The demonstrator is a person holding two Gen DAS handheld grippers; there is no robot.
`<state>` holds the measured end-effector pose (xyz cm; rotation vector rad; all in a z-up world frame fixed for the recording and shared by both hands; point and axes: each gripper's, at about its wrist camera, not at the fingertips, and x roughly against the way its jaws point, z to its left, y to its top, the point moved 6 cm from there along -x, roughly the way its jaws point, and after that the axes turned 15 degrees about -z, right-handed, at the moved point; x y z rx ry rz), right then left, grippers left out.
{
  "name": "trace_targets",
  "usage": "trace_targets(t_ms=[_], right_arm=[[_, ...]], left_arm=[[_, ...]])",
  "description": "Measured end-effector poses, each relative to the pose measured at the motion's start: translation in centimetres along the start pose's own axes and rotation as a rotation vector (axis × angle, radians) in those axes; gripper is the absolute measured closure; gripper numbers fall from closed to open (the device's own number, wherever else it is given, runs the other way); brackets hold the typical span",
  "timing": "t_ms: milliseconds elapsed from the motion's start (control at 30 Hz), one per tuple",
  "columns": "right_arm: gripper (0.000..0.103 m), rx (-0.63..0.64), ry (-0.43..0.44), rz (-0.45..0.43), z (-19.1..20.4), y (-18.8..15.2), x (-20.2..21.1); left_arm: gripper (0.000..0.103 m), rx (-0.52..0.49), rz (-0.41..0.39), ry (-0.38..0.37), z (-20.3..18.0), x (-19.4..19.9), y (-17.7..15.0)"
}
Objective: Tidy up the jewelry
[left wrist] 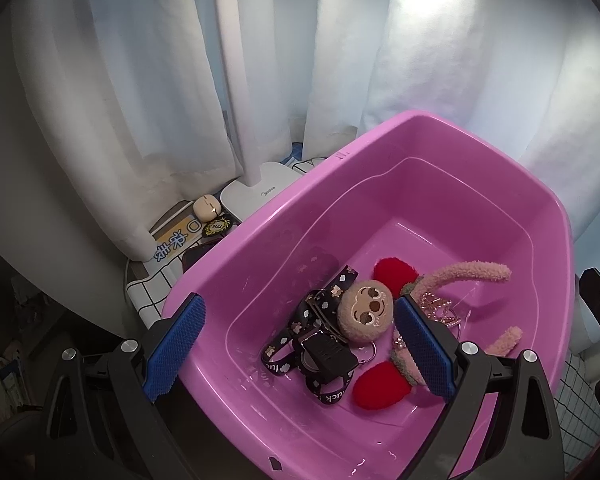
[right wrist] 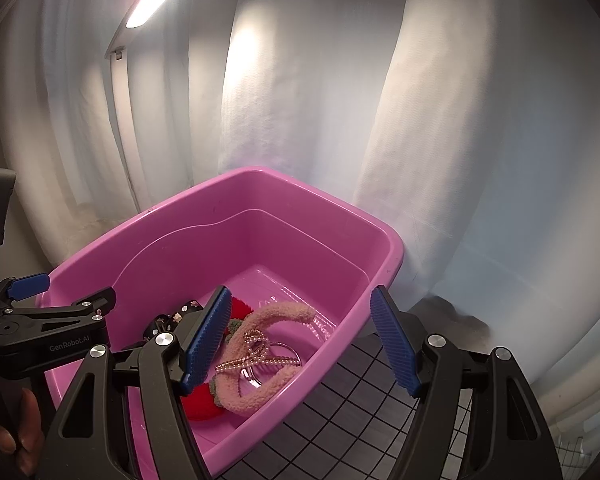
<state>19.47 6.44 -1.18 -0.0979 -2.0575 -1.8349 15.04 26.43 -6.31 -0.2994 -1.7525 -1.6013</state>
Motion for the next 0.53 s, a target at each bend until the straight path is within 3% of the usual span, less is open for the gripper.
trace_targets(t_ms=[533], right_arm=[[0.034,0.001,-0.005,0.004,-0.16,-0.1,0.22]], left_arm=[[0.009,0.001,-0.006,0.013,0.1,0.09,0.27]])
